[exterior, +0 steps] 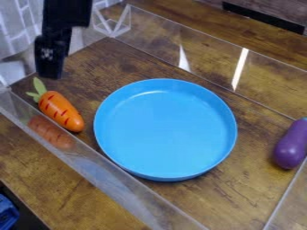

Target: Put the carrot on the blue tray

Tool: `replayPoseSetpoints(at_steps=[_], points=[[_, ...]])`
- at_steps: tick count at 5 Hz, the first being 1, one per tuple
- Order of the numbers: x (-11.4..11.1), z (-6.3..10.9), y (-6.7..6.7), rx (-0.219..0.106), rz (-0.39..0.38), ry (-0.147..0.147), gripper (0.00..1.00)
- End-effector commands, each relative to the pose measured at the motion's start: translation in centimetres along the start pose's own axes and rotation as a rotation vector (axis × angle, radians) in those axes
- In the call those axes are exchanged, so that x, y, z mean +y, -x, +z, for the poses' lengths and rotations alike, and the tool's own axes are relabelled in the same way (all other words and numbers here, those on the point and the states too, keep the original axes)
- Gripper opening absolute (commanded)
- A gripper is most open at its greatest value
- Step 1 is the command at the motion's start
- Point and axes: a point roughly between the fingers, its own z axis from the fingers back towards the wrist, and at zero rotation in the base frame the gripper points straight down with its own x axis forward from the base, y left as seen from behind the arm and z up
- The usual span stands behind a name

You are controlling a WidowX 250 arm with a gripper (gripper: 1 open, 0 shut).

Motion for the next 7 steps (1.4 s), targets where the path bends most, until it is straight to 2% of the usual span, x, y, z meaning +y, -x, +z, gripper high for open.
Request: replayPoseSetpoints(at_steps=[1,3,4,5,7], points=[[0.9,-1.6,0.5,-0.017,-0.006,-0.040,1.00],[2.1,-6.6,0.2,-0.018,-0.001,-0.068,1.00],[3.0,-7.6,-0.1,-0.024,0.021,-0.073,1.00],[3.8,-7.7,0.0,-0.044,0.041,-0.075,1.00],[3.2,-7.7,0.1,-0.066,0.111,-0.062,1.00]])
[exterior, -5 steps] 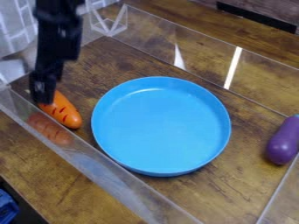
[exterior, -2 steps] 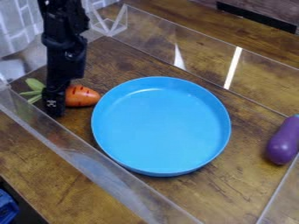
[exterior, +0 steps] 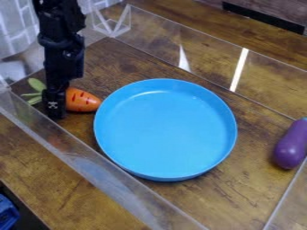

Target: Put the carrot on the blue tray

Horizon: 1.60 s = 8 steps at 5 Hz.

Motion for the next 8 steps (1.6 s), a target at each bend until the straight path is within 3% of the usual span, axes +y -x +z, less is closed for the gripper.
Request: replayPoseSetpoints(at_steps=[1,2,4,6,8], points=[[0.2,0.4,0.5,-0.006,-0.019,-0.018,0.00],[0.1,0.6,0.1,-0.011,-0.064,-0.029,0.00],[-1.3,1.0,-1.5,-0.014,-0.046,-0.037,0.00],[-2.9,1.2,-2.8,-0.018,-0.075,-0.054,0.00],[-4.3,1.5,-3.3,-0.020,-0.058,-0.057,0.00]])
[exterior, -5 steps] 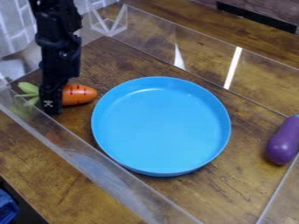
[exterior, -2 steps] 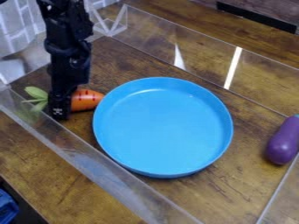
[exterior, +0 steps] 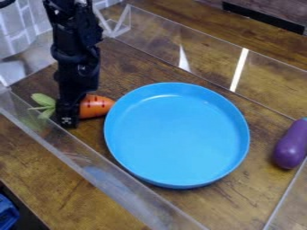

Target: Put the carrot on the blue tray

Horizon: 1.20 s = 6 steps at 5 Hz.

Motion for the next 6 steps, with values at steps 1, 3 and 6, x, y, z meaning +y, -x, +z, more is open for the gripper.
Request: replayPoseSetpoints(at_steps=[1,3,6], points=[[-0.9,0.9,-0.2,-0.008,0.013,-0.011,0.00],[1.2,2.2,-0.5,-0.002,0.075,-0.007,0.00],[2.2,2.6,-1.4,-0.017,-0.069,-0.040,0.00]])
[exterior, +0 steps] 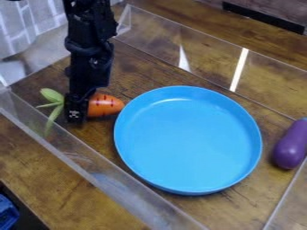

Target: Put the carrot on the blue tray

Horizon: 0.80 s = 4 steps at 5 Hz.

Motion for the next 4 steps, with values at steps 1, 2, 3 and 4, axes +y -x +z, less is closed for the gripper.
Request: replayPoseSetpoints(at_steps=[1,2,3,4], points=[[1.5,1.9,0.1,-0.027,-0.013,-0.060,0.00],[1.7,2.3,0.5,-0.029,-0.030,-0.068,0.00],[2.5,2.1,0.6,-0.032,-0.051,-0.075,0.00],[3.3,1.7,0.7,-0.036,-0.079,-0.083,0.00]])
